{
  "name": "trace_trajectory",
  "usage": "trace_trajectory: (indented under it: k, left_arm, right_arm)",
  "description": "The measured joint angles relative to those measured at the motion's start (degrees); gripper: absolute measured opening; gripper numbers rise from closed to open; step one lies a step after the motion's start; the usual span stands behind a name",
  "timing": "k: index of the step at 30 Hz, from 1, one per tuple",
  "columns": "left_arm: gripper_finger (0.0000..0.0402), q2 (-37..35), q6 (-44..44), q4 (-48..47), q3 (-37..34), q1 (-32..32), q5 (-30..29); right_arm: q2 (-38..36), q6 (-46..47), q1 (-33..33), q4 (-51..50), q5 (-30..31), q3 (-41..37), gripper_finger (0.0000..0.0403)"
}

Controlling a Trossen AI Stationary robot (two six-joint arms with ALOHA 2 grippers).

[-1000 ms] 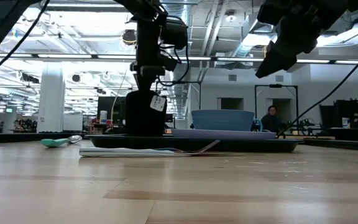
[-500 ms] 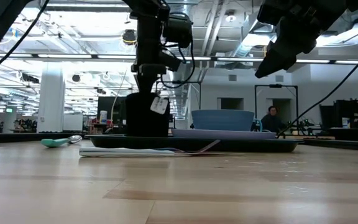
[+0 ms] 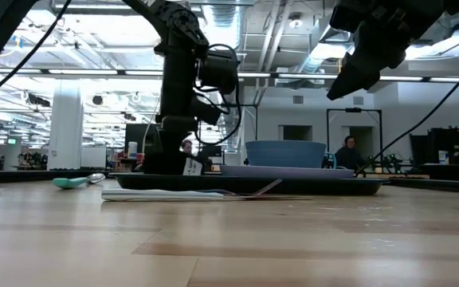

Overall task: Set up tray
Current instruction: Put the black napkin to the left of the purple plate on the black serving tray

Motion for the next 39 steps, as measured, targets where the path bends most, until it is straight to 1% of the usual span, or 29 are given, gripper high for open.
trace_trajectory:
  k: [5, 8, 13, 19, 28, 32, 39]
  left_arm:
    - [0.0003, 0.00, 0.13, 0.35, -0.05, -0.29, 0.81]
    - [0.0015, 0.00, 0.95, 0.49, -0.05, -0.77, 2.71]
    - [0.0030, 0.00, 1.52, 0.94, -0.04, -1.69, 2.94]
    - [0.0028, 0.00, 2.93, 0.79, -0.05, -2.59, 4.72]
    - [0.0027, 0.00, 5.62, -0.17, -0.05, -3.55, 4.89]
    - [0.0027, 0.00, 7.03, -0.15, -0.05, -3.59, 7.06]
    - [0.0033, 0.00, 7.21, -0.17, -0.05, -3.57, 7.04]
  right_arm:
    - [0.00, 0.00, 0.00, 0.00, 0.00, 0.00, 0.0133]
    - [0.00, 0.00, 0.00, -0.01, -0.02, 0.00, 0.0134]
    - [0.00, 0.00, 0.00, -0.01, -0.02, 0.00, 0.0134]
    - [0.00, 0.00, 0.00, -0.01, -0.02, 0.00, 0.0134]
    - [0.00, 0.00, 0.00, 0.00, -0.02, 0.00, 0.0134]
    - [0.00, 0.00, 0.00, 0.01, -0.02, 0.00, 0.0134]
    - [0.00, 0.00, 0.00, 0.00, -0.03, 0.01, 0.0134]
